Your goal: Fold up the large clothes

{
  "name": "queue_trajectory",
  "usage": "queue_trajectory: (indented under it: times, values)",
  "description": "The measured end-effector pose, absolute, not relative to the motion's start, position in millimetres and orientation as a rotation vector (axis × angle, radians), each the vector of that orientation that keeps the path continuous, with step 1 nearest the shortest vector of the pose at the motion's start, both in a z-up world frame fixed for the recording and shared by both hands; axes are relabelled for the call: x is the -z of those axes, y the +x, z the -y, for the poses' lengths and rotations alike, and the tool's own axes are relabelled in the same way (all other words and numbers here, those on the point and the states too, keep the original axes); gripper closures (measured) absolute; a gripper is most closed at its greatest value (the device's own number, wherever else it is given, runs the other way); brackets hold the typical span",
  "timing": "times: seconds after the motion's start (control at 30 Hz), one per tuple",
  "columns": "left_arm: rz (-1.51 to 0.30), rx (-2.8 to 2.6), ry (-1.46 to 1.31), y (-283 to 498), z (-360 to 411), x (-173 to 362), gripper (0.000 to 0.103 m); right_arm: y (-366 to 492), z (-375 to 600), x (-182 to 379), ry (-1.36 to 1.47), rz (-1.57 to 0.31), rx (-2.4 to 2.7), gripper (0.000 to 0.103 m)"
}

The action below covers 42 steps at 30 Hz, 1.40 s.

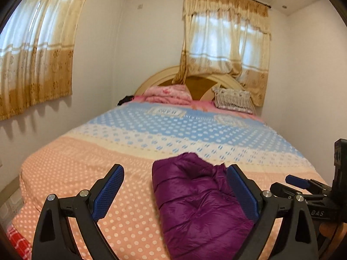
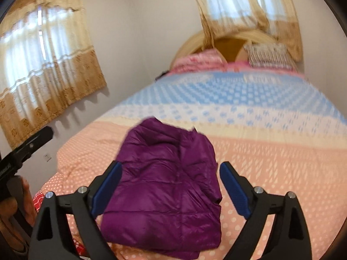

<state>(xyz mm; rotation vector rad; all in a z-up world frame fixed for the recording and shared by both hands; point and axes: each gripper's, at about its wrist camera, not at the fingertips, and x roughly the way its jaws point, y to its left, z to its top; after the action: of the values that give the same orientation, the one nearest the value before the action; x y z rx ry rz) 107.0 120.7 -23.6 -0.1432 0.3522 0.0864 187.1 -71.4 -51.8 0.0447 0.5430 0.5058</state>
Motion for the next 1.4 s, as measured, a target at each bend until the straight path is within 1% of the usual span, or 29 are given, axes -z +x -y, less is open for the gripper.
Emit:
queue_trajectory:
  times: [0.17,0.37,1.4]
  values:
    - [-0.334,-0.082,-0.142,99,-119,16,0.007,178,63,35,0.005,-0.486,-0.511,0.005]
    - [-0.328,-0.077,-0.139,96,-116,18,0.007,173,69,31,0.020,-0.466,-0.517,0.005]
    - [-0.354,-0.086,-0.136,98,-112,27,0.007,165,72,32,0.037,-0.474,-0.530,0.005]
